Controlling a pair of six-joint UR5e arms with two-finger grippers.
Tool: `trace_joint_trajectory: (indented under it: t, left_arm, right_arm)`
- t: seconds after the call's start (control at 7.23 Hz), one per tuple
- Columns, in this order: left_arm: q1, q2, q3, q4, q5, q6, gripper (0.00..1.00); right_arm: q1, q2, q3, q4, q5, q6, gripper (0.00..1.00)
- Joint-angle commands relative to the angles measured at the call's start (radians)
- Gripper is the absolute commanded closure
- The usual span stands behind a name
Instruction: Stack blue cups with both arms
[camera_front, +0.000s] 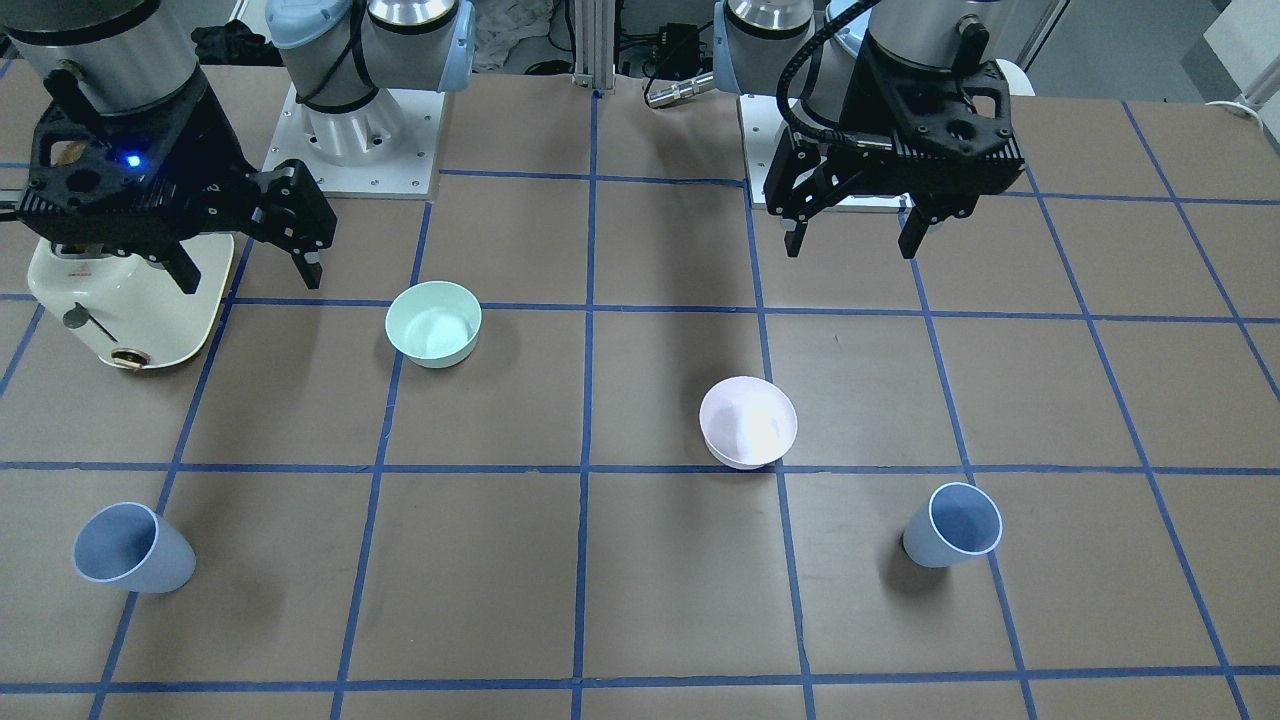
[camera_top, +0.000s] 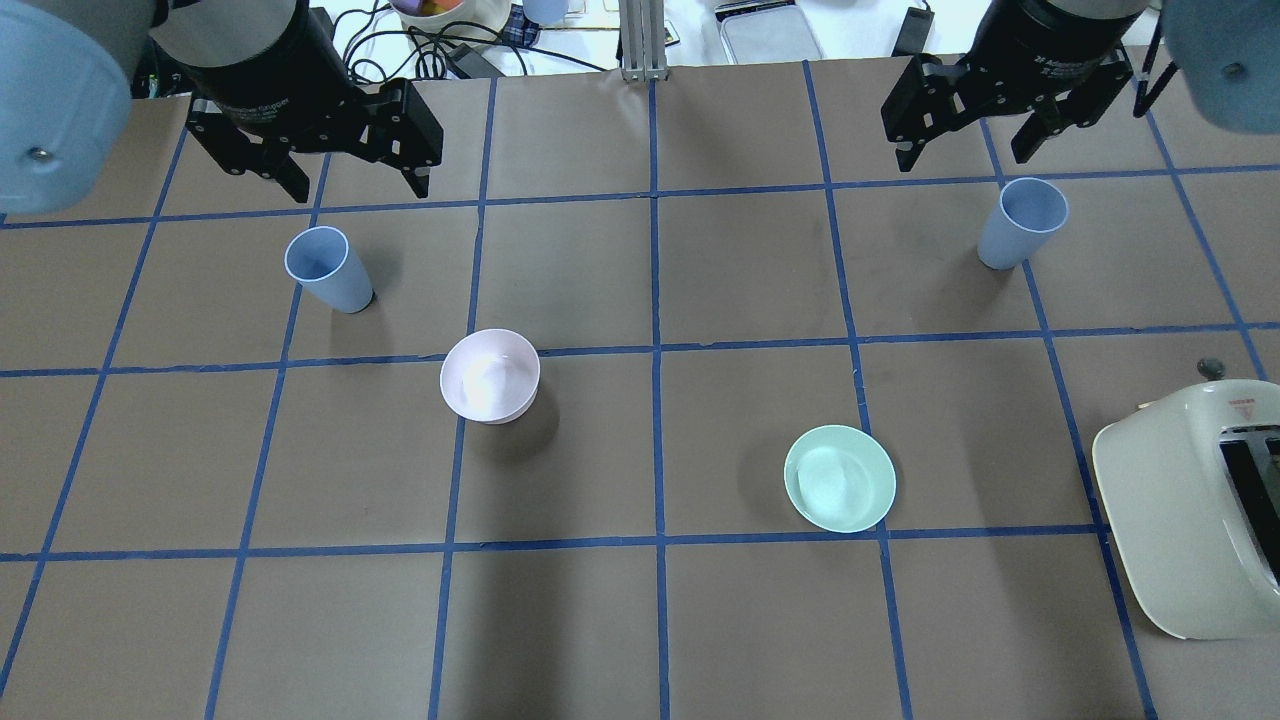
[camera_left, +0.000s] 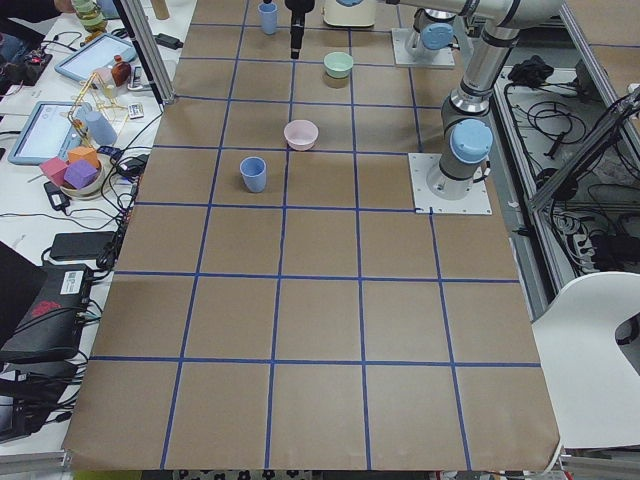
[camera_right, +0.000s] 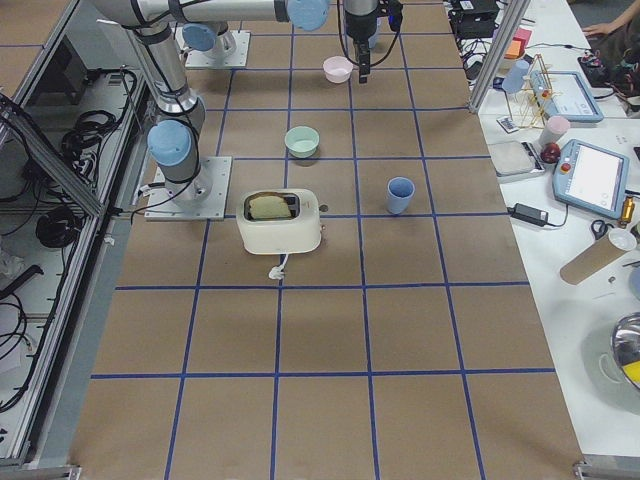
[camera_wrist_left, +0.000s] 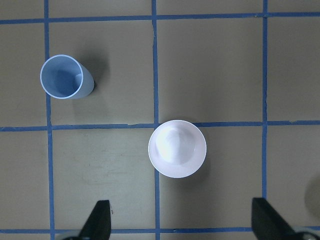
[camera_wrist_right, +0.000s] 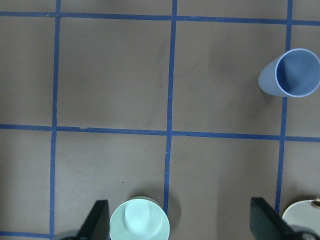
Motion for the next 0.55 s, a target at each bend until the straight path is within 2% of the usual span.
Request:
trace_joint_trajectory:
  t: [0.0,0.41]
  left_arm:
    - [0.0,-0.004,0.002,0.0,0.0,-0.001,0.0]
    - [0.008,-0.007,0.011,-0.005,-0.004,0.002,0.0]
  right_arm:
    - [0.0,0.0,0.0,-0.001,-0.001,0.001,0.0]
    - [0.0,-0.002,0.0,-0.001,-0.002,-0.001,0.0]
